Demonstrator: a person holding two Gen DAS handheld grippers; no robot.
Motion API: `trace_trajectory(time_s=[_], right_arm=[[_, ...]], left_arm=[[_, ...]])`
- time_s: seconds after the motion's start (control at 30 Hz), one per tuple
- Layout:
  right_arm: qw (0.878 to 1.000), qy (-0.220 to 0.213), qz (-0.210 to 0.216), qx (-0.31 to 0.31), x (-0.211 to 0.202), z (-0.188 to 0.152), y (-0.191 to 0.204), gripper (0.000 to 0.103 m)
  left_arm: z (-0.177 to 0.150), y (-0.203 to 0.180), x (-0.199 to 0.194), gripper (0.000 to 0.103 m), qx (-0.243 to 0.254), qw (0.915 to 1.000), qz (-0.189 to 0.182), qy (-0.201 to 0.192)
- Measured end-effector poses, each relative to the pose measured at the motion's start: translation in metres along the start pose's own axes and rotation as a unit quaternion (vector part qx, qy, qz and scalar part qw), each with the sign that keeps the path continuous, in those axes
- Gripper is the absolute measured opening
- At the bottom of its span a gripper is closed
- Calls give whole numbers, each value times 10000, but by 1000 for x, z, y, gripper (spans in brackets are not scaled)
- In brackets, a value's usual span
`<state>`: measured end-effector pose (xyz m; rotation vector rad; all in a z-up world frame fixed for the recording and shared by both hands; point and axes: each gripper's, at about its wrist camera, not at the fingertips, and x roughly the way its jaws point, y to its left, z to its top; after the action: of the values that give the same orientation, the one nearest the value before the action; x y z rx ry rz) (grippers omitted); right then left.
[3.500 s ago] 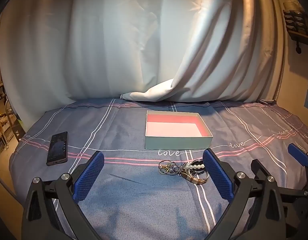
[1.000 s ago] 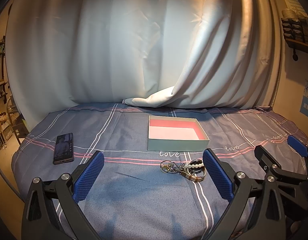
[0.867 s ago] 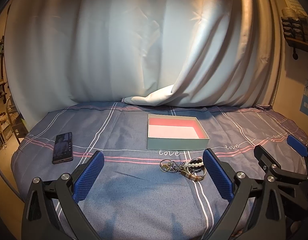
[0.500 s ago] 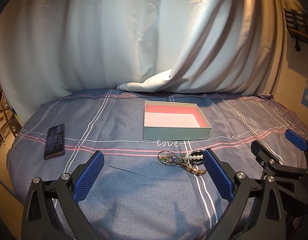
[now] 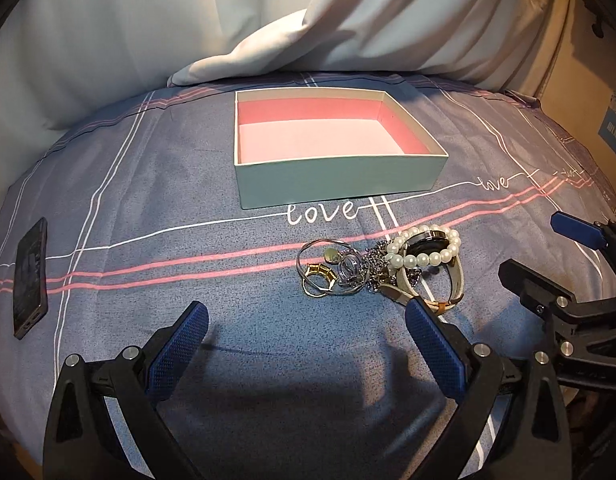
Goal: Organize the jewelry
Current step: 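Lower the right gripper onto the pearl-strap watch and close on it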
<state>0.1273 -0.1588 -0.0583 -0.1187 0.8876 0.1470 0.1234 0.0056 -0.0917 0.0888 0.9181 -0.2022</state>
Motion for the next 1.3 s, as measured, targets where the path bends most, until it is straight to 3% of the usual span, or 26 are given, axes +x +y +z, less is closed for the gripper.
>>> trace_trajectory(time_s=[0.2,0.27,0.37,0.43,0.6,0.63,0.67,0.73,0.97,1.3], right_arm=[[9986,347,326,-233,30,5,11,92],[9979,478,380,-236,40,7,13,87],[9970,608,447,-185,49,7,13,83],[9965,677,440,-200,53,6,13,80],[9949,856,491,-188,67,3,15,55],[9950,831,521,-206,65,3,16,40],[9947,812,606,-187,63,3,16,17],[9949,767,643,-145,58,4,14,9],[9977,378,446,-346,34,9,14,6],[9968,-151,265,-734,9,30,22,6]], left_arm=[[17,-12,44,95,687,9971,-96,314],[21,-11,53,95,741,9966,-131,327],[23,-6,61,83,720,9966,-151,372],[22,-6,62,81,772,9964,-167,297],[22,-11,57,53,883,9958,-163,205],[23,-11,56,52,876,9958,-183,193],[24,-11,55,48,856,9959,-219,184],[25,-9,52,35,756,9964,-347,183],[33,0,30,22,374,9977,-560,-74],[40,-6,9,21,402,9970,-584,-304]])
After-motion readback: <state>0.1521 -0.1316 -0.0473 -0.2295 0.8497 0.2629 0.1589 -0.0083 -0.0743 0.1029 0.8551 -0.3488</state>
